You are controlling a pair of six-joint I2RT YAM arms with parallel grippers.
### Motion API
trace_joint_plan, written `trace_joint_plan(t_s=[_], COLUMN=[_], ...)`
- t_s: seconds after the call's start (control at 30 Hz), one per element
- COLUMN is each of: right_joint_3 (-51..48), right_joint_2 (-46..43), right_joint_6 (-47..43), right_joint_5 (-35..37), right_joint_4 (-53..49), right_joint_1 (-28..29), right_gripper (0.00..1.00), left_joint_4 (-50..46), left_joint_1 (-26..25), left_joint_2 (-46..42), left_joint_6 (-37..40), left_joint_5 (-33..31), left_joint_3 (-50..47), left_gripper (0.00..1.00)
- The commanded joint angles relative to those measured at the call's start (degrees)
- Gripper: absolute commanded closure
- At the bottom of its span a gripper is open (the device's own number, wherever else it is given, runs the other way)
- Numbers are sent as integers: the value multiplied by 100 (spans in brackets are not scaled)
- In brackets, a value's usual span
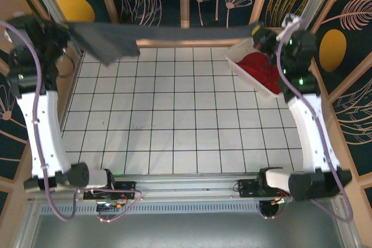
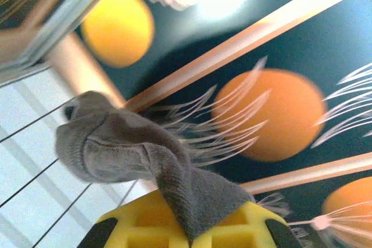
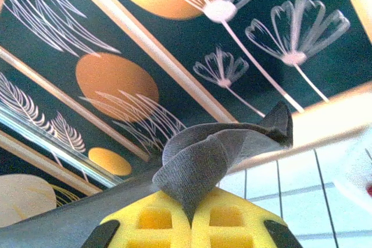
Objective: Fold and stack the t-shirts
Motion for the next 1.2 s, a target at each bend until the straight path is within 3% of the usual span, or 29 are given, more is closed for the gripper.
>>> trace_joint_plan(t_s=[0.0,0.03,0.07,0.1,0.17,0.23,0.33,0.5,0.77,1.03,1.17], right_joint_3=[-1266,-1664,-2084,-2500,-2927,-3145,-3342,-3479,-3320,-3029,-2963], right_joint_2=[-492,-571,-561,-445,-130,23,-137,-257,325,898,1009], right_joint_6=[139,150,147,91,-91,-222,-253,-235,-270,-422,-479], right_joint_5=[409,271,53,-181,-353,-196,50,509,788,718,691], right_joint_4=[-519,-597,-699,-841,-1118,-1332,-1403,-1446,-947,-691,-657], right_joint_1=[-48,-34,-37,-36,-16,80,194,558,1101,1146,1147], right_gripper=[100,100,90,69,49,43,38,38,45,49,50], left_joint_4=[-4,123,247,364,457,627,592,466,610,1102,1363], left_joint_1=[96,103,97,99,94,49,-268,-576,-989,-1433,-1501], left_joint_2=[-324,-452,-544,-582,-519,-438,-533,-1196,-1961,-1975,-1787], left_joint_6=[221,271,335,448,621,810,838,532,-163,-698,-723], left_joint_5=[-571,-537,-489,-401,-238,98,25,-42,912,1138,940], left_joint_3=[-1441,-1900,-2466,-2949,-3776,-4429,-5139,-6148,-7330,-7854,-7848], left_gripper=[92,84,68,55,35,29,29,35,53,53,53])
